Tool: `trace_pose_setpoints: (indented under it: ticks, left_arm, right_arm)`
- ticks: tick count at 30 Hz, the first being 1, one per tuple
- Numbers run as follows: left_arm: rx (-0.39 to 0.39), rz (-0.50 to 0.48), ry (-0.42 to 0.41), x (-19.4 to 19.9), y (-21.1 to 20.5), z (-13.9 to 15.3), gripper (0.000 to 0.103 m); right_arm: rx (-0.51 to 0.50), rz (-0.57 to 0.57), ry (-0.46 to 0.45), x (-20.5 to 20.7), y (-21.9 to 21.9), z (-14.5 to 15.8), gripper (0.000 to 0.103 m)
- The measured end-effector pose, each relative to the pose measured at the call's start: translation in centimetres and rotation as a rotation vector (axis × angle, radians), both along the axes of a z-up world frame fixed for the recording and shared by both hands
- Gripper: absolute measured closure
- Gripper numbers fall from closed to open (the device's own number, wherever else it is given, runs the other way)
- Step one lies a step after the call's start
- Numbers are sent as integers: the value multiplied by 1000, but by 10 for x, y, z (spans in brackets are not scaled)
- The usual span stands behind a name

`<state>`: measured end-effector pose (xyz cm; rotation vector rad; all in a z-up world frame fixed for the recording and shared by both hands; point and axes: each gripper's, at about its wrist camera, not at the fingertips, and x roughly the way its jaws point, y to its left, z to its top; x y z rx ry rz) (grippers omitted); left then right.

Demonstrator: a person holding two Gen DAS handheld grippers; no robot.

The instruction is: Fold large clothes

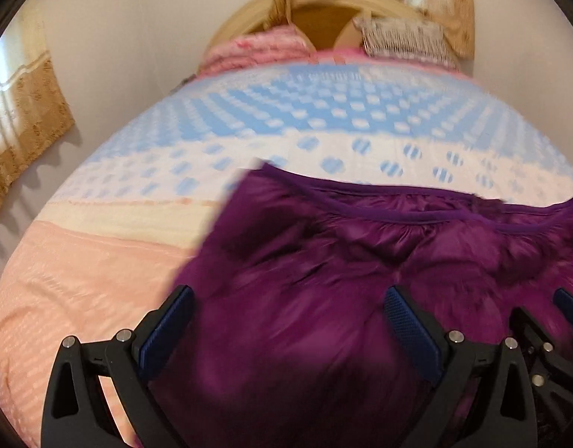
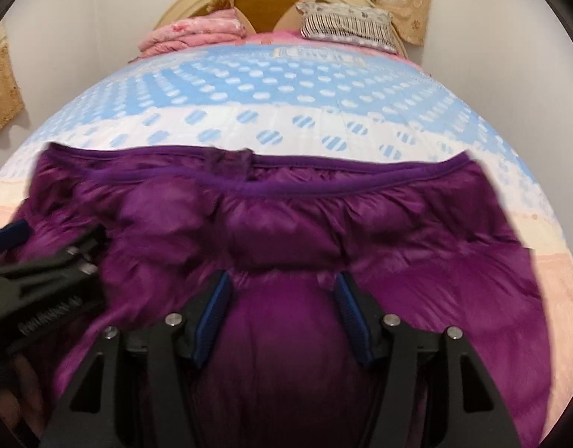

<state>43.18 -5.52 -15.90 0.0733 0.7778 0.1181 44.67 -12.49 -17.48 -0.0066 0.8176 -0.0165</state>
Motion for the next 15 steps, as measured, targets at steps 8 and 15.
trace_pose_setpoints:
  ticks: [8, 15]
  left_arm:
    - [-39, 146, 24, -82, 81, -22, 1]
    - [-220, 173, 54, -108, 98, -35, 1]
  right_arm:
    - [-87, 1, 4, -65, 18, -28, 25]
    - [-72, -8, 21, -66, 15, -22, 24]
